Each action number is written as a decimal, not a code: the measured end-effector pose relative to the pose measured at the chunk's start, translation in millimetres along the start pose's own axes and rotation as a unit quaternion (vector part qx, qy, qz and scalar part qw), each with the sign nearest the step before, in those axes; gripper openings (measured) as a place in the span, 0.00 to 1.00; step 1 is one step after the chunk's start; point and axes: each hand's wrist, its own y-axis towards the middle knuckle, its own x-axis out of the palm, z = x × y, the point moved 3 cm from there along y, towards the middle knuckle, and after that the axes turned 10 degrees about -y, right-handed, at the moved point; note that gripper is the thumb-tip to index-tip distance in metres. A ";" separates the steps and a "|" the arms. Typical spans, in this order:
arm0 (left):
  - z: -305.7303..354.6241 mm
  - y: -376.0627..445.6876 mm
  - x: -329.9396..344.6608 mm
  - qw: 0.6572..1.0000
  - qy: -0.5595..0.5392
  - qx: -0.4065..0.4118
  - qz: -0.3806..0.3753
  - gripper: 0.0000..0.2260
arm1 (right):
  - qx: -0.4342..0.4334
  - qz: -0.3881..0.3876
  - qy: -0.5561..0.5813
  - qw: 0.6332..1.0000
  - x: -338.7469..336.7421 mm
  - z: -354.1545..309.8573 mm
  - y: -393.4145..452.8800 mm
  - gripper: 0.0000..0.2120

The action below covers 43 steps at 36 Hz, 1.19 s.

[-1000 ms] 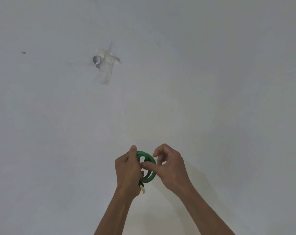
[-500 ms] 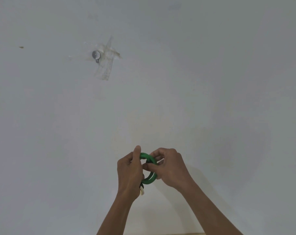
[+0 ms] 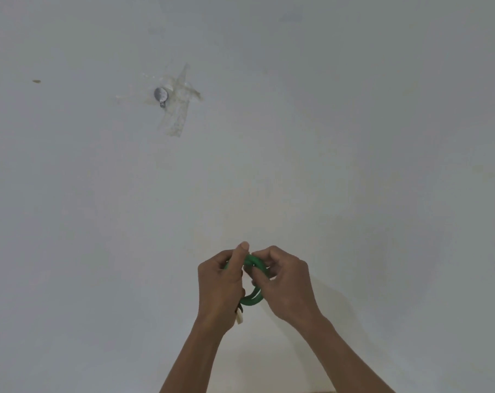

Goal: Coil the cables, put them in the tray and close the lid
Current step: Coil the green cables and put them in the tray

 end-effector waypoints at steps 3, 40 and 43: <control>2.0 -5.2 5.8 1.000 0.004 0.018 -0.022 0.09 | -0.008 0.077 -0.051 0.996 5.2 -0.2 -3.3 0.05; -49.4 -17.5 -39.4 0.991 -0.043 -0.105 0.075 0.22 | 0.032 0.064 -0.058 0.996 41.0 22.7 -39.7 0.10; -57.9 -16.3 -45.9 0.987 -0.059 -0.121 0.084 0.21 | 0.066 0.067 -0.032 0.995 46.2 26.8 -47.1 0.09</control>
